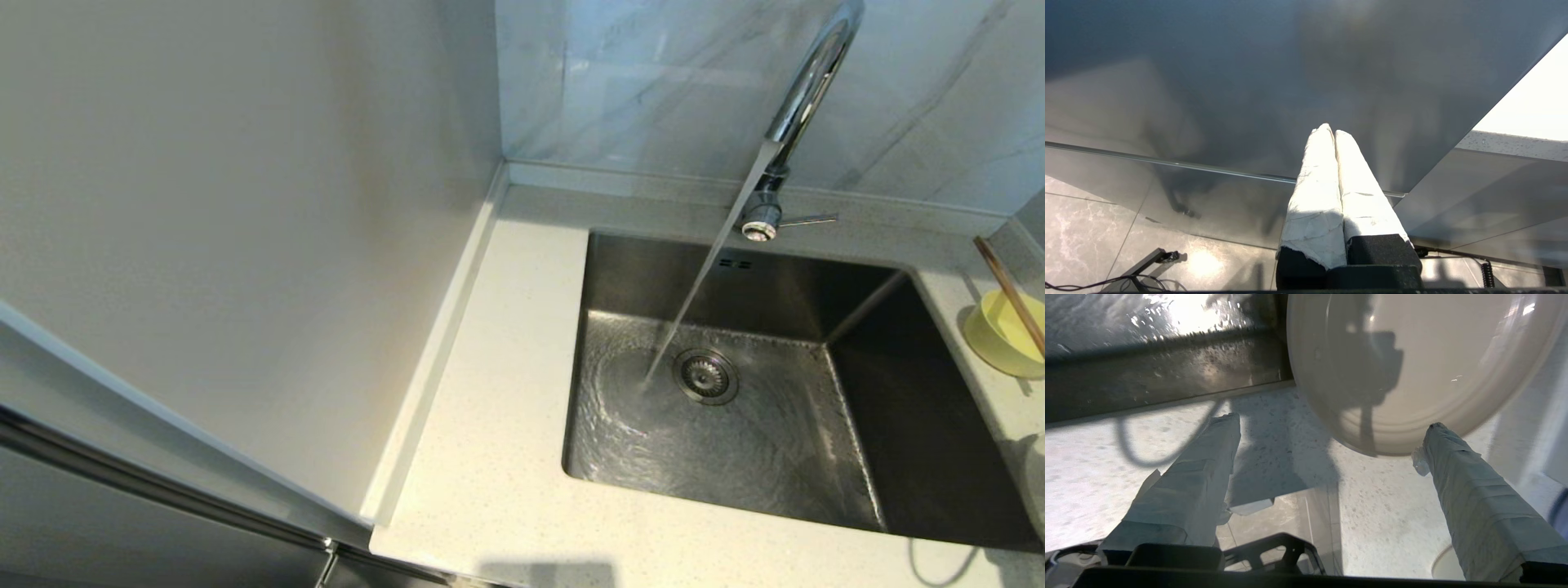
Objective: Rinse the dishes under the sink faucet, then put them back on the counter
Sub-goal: Pick up the plate
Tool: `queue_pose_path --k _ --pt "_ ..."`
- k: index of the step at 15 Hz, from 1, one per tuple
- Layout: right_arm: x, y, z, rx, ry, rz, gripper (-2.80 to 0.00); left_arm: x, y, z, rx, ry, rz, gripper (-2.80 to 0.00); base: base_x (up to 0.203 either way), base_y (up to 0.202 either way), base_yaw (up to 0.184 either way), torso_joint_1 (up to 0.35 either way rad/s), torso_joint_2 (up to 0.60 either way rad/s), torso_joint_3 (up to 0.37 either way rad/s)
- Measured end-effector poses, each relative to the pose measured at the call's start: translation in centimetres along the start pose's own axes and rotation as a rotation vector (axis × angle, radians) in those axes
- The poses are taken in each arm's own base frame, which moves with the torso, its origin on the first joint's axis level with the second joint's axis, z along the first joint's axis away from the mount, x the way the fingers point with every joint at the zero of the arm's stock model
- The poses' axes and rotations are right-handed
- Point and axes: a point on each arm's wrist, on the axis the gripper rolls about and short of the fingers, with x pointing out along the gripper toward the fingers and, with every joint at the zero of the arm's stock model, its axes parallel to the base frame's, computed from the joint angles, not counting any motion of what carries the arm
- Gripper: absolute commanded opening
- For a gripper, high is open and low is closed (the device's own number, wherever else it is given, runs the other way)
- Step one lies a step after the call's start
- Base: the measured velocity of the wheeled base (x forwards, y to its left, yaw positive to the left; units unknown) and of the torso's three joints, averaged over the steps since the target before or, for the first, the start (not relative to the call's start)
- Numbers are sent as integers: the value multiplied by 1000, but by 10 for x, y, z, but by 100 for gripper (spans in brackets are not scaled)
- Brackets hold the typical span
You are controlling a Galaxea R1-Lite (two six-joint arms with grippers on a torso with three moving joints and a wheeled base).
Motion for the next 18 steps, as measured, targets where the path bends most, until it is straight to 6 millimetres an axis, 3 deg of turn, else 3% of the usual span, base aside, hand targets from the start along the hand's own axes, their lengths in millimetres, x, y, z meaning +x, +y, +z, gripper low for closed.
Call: queue_pose_path --k 3,5,14,15,18 --pt "34 3 -7 -17 -25 -1 0 0 0 0 -1 0 0 -280 0 0 0 0 0 0" --pt "45 4 -6 -20 -29 -1 0 0 0 0 0 0 0 -280 0 0 0 0 0 0" --pt "68 4 1 -25 3 1 0 0 0 0 -1 0 0 -280 0 0 0 0 0 0" --pt "68 4 2 -25 3 1 -280 0 0 0 -1 0 0 -280 0 0 0 0 0 0" --pt "68 5 5 -29 -4 3 -280 0 0 0 -1 0 0 -280 0 0 0 0 0 0"
